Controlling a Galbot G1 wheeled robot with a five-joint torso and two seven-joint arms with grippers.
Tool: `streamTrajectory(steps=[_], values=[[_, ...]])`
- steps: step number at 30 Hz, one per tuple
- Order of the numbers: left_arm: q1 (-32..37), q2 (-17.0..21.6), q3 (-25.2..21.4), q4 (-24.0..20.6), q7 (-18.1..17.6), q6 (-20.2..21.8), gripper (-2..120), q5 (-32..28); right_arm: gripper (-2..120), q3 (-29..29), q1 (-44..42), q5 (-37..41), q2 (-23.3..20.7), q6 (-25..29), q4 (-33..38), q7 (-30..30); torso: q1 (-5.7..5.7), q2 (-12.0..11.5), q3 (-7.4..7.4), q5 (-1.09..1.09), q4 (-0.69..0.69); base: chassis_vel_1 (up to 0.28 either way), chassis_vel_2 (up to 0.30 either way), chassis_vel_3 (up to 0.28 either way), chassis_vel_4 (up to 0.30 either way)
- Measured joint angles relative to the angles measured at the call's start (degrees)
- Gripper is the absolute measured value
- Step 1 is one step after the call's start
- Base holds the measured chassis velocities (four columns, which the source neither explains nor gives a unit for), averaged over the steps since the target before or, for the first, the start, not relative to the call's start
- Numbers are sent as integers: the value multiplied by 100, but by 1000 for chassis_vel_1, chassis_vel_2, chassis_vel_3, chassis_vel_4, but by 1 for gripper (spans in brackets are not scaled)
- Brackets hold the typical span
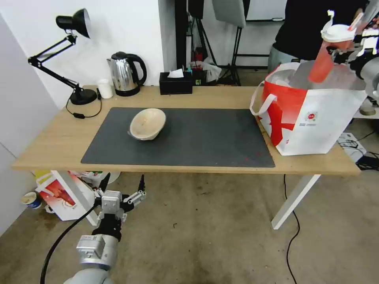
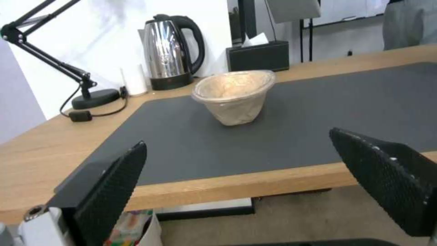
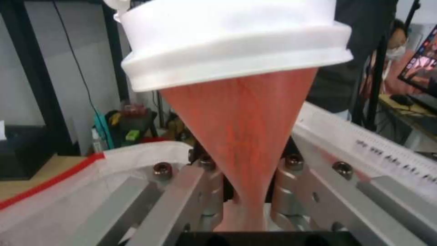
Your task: Pick up the trash from the table and place it into the takeout bag.
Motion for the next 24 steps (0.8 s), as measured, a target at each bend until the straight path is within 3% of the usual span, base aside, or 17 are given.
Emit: streamTrajectory(steps=[5, 13, 15, 23, 24], values=[[0, 0, 0, 0, 0, 0, 100, 0, 7, -29, -119, -119, 79, -88, -29, 31, -1, 0, 0, 0, 0, 0, 0, 0, 0], [0, 0, 0, 0, 0, 0, 100, 0, 40, 69, -284, -75, 60, -907, 314, 576, -1, 0, 0, -1, 0, 0, 0, 0, 0], [0, 0, 0, 0, 0, 0, 100, 0, 43, 91, -314, -84, 35, -964, 354, 581, 0, 0, 0, -1, -1, 0, 0, 0, 0], [0, 0, 0, 0, 0, 0, 100, 0, 77, 224, -577, -131, -111, -1027, 640, 558, 0, 0, 0, -1, -1, 0, 0, 0, 0], [0, 0, 0, 0, 0, 0, 100, 0, 77, 224, -577, -131, -111, -1027, 640, 558, 0, 0, 0, -1, -1, 0, 0, 0, 0]])
